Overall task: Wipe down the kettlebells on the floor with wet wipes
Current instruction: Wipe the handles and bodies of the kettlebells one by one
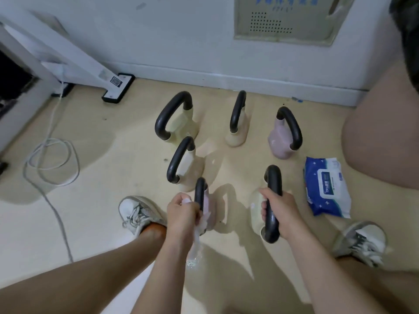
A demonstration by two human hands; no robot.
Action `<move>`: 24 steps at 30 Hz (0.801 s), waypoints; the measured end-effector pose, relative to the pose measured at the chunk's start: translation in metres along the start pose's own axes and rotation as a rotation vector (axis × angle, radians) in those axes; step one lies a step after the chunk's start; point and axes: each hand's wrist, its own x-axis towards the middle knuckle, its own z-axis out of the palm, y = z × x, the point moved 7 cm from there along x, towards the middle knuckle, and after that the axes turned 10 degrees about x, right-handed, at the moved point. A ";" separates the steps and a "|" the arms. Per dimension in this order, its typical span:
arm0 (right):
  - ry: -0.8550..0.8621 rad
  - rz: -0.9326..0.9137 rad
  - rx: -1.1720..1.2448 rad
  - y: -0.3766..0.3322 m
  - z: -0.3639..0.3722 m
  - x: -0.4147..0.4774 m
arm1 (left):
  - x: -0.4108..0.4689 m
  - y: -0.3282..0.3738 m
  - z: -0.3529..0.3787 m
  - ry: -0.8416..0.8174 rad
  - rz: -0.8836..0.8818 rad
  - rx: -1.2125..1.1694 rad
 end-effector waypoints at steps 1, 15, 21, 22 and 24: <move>0.021 -0.022 0.005 0.000 0.004 0.001 | 0.009 -0.003 -0.011 0.064 0.003 0.106; -0.063 -0.021 0.029 0.039 0.075 -0.015 | 0.061 -0.034 -0.008 -0.095 0.034 0.280; -0.133 -0.045 -0.119 0.037 0.091 -0.017 | 0.065 -0.030 -0.010 -0.089 0.038 0.344; -0.113 -0.040 -0.109 0.036 0.089 -0.017 | 0.063 -0.028 -0.008 -0.095 0.038 0.362; -0.079 -0.023 -0.088 0.036 0.086 -0.020 | 0.056 -0.018 -0.006 -0.064 0.053 0.474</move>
